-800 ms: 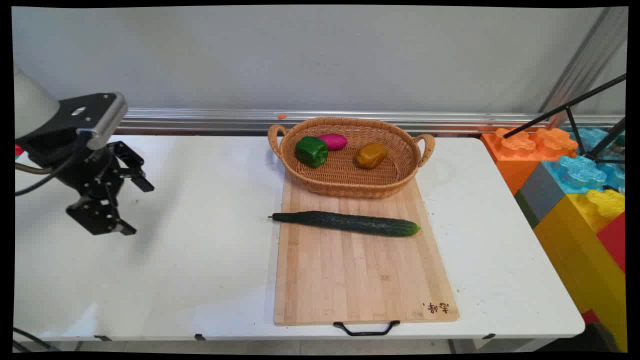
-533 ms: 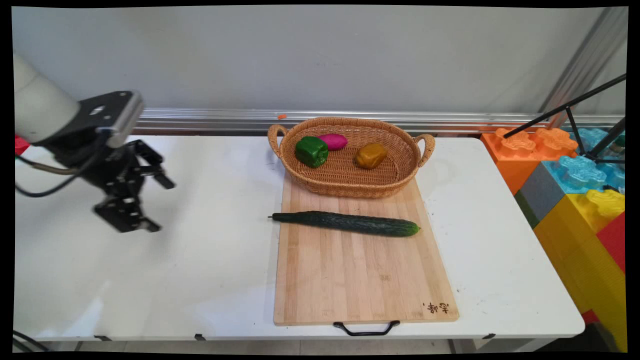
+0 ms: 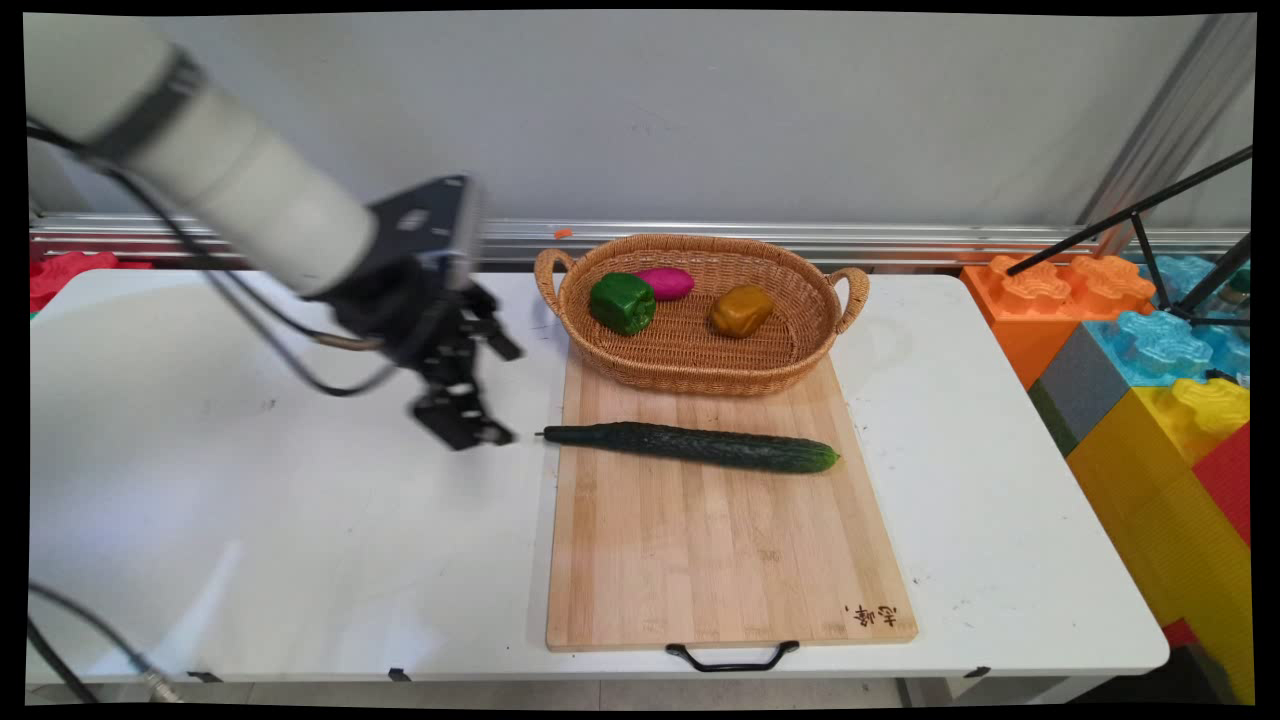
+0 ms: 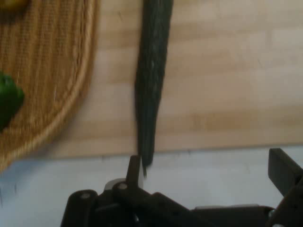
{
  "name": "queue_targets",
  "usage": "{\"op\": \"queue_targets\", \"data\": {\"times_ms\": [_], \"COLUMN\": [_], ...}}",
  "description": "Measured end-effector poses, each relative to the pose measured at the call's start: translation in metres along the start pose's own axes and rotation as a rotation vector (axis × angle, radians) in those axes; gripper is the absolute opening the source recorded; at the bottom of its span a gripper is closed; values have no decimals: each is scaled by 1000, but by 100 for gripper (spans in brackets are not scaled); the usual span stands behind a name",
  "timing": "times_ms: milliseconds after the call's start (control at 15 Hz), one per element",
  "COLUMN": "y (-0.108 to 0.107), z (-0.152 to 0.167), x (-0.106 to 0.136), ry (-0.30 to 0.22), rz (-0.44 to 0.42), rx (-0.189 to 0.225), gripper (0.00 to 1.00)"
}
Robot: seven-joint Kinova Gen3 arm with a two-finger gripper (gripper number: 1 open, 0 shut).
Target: Pick up the cucumber from the cutting board
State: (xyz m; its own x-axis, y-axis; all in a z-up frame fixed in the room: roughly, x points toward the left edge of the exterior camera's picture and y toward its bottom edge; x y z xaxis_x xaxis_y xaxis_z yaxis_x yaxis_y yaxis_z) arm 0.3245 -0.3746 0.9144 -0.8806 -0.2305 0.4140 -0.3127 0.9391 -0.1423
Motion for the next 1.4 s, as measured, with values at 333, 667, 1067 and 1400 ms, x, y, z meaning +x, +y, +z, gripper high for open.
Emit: {"op": "queue_targets", "data": {"times_ms": [333, 667, 1067, 1400], "y": [-3, -8, -14, -18], "z": [62, 125, 177, 195], "x": [40, 50, 53, 57], "ry": [10, -5, -19, -15], "rz": [51, 96, 136, 154], "rx": [28, 50, 66, 81], "gripper": [100, 100, 100, 0]}}
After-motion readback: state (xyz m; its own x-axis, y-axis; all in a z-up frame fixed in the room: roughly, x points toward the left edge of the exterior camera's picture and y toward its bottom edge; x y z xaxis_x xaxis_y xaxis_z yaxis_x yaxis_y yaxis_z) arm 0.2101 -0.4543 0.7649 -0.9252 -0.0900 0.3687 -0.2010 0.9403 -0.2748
